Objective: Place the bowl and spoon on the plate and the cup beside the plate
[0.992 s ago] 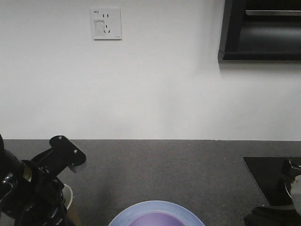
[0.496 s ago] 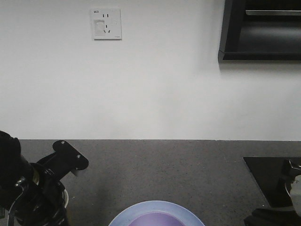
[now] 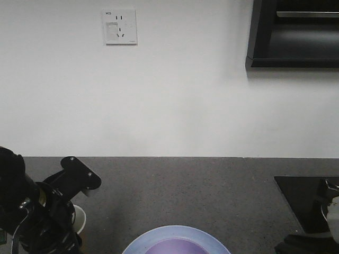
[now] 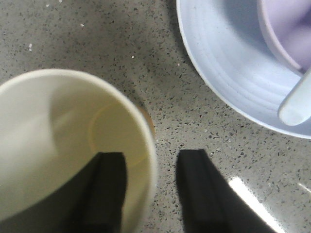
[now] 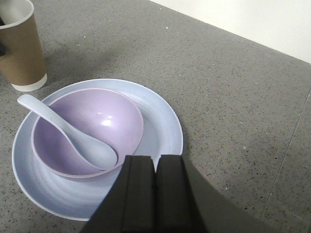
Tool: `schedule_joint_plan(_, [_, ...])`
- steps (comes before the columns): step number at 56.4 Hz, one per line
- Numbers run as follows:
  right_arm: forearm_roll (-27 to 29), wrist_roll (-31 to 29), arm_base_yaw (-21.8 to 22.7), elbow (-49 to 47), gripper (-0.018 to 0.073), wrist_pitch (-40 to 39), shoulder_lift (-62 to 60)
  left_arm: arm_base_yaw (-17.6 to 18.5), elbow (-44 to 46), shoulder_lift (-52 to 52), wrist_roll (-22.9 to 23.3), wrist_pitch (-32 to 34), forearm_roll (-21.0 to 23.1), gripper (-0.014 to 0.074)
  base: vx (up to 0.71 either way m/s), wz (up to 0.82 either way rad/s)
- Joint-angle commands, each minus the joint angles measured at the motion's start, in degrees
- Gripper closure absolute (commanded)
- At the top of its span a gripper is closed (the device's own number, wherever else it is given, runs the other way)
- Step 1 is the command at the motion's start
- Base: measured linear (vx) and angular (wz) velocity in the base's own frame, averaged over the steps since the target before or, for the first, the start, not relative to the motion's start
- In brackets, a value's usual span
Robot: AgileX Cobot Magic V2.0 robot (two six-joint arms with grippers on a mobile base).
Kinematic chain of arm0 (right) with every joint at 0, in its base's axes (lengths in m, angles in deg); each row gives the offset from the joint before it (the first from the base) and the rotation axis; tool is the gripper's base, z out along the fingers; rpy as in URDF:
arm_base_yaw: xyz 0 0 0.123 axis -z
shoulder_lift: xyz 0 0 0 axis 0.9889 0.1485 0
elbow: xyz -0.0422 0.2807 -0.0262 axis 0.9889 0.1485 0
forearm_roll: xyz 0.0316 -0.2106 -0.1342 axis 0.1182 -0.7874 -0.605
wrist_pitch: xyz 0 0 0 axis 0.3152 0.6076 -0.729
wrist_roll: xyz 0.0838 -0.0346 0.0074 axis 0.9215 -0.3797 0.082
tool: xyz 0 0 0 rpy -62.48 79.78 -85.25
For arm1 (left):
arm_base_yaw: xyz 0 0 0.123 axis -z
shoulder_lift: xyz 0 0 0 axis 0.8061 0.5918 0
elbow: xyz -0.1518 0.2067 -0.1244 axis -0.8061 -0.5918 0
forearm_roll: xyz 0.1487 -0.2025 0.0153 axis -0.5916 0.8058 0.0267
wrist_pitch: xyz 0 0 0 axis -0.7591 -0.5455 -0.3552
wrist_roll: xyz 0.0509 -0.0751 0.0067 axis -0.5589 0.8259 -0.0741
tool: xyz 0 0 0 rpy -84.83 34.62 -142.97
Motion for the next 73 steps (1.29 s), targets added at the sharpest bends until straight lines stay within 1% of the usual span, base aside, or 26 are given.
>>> schedule_joint_plan(1, [0.02,-0.01,0.26,-1.52,0.0568,-3.79,-0.43,0.11,1.44,-1.57,0.6,2.51,0.04,0.0092,0.0,0.0])
schedule_joint_plan(7, [0.02,-0.01,0.26,-1.52,0.0568,-3.77,-0.43,0.11,1.44,-1.83,0.6,2.97,0.04,0.0067,0.0,0.0])
schedule_joint_plan(19, [0.02,-0.01,0.26,-1.52,0.0568,-3.77,-0.43,0.11,1.44,-5.4,0.6,5.4,0.04,0.008,0.0,0.0])
schedule_joint_plan(30, [0.02,-0.01,0.26,-1.52,0.0568,-3.83,-0.43,0.11,1.44,-12.13,0.65,8.29,0.13,0.01,0.0,0.0])
schedule_joint_plan(34, [0.02,-0.01,0.26,-1.52,0.0568,-3.94,-0.43,0.11,1.44,-14.65,1.07,9.16,0.99,0.0143,0.0,0.0])
schedule_joint_plan(38, [0.02,-0.01,0.26,-1.52,0.0568,-4.09,-0.43,0.11,1.44,-17.47,1.78,9.98,1.81,0.0237,0.0,0.0])
schedule_joint_plan(41, [0.02,-0.01,0.26,-1.52,0.0568,-4.09,-0.43,0.11,1.44,-19.33,2.06,10.08,2.09,0.0333,0.0,0.0])
schedule_joint_plan(46, [0.02,-0.01,0.26,-1.52,0.0568,-4.09,-0.43,0.11,1.1,-22.72,2.06,10.79,2.14,0.0554,0.0,0.0])
schedule_joint_plan(47, [0.02,-0.01,0.26,-1.52,0.0568,-4.09,-0.43,0.11,0.93,-23.24,2.06,11.22,2.14,0.0589,0.0,0.0])
schedule_joint_plan(48, [0.02,-0.01,0.26,-1.52,0.0568,-4.09,-0.43,0.11,0.7,-23.79,2.06,11.67,2.14,0.0605,0.0,0.0])
schedule_joint_plan(56, [0.02,-0.13,0.26,-1.52,0.0568,-4.23,-0.62,0.11,-4.41,-30.31,2.11,18.23,2.25,0.0603,0.0,0.0])
schedule_joint_plan(64, [0.02,-1.45,0.26,-0.98,0.0568,-5.2,-0.82,0.11,-13.73,-37.83,2.11,25.37,4.62,0.0603,0.0,0.0])
schedule_joint_plan(73, [1.28,-1.57,0.26,3.63,0.0568,-12.18,-5.29,0.11,-25.39,-44.98,2.11,32.81,8.29,0.0603,0.0,0.0])
